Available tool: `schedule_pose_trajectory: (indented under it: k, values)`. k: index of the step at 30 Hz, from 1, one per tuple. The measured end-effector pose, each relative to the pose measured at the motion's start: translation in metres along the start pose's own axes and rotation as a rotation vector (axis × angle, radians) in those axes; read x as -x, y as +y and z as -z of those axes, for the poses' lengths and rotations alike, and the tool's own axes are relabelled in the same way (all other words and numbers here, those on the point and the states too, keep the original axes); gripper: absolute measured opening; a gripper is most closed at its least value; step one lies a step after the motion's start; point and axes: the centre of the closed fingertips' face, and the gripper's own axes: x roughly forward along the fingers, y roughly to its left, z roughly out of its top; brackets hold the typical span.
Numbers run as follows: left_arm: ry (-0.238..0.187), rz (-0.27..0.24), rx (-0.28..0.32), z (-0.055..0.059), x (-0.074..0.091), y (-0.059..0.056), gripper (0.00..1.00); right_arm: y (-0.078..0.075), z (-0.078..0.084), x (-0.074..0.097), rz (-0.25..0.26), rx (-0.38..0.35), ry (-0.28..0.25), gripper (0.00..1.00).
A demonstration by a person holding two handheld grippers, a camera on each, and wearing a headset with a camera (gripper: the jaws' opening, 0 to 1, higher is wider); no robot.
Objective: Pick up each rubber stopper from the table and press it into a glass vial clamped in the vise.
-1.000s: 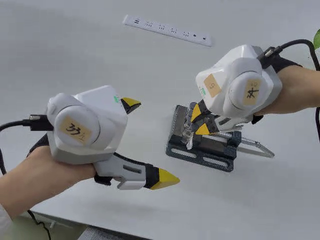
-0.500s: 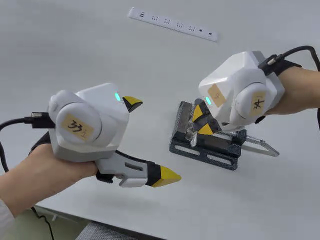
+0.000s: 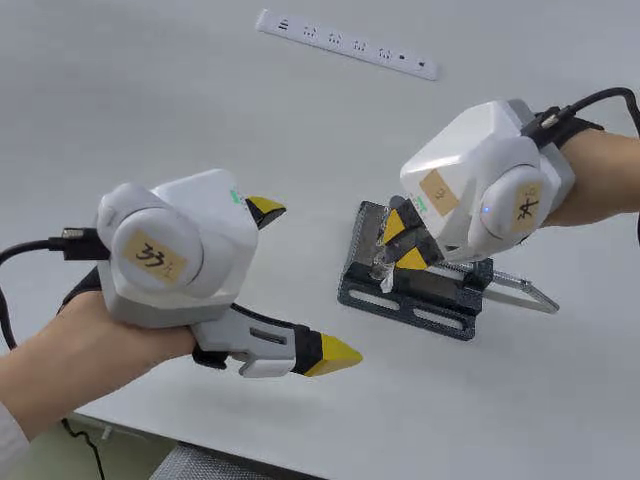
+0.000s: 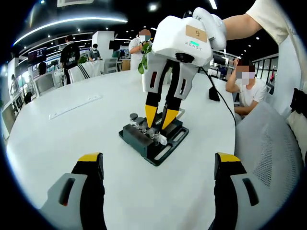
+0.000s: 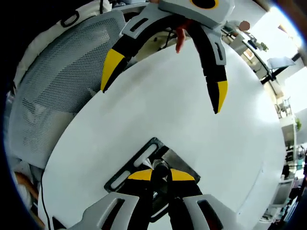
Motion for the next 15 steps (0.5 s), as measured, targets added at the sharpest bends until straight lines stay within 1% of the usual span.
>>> schedule_pose_trajectory:
  k: [4, 6, 7, 10, 15]
  values:
    - [-0.002, 0.0, 0.003, 0.0, -0.0003, 0.0, 0.96, 0.0001, -0.0009, -0.0007, 0.0, 0.034, 0.019, 0.06]
    - [0.0, 0.001, 0.003, 0.0003, -0.0002, -0.0005, 0.95, -0.0005, -0.0011, -0.0018, -0.002, 0.037, 0.022, 0.06]
    - [-0.001, 0.0, 0.003, 0.0003, -0.0001, -0.0004, 0.95, -0.0007, 0.0006, -0.0024, -0.003, 0.045, 0.031, 0.06]
    - [-0.003, -0.001, 0.006, 0.0002, 0.0006, -0.0001, 0.95, -0.0008, 0.0005, -0.0023, -0.006, 0.036, 0.026, 0.06]
    - [-0.001, -0.007, 0.01, 0.002, 0.001, 0.0022, 0.95, -0.001, 0.0001, -0.0027, -0.014, 0.027, 0.033, 0.05]
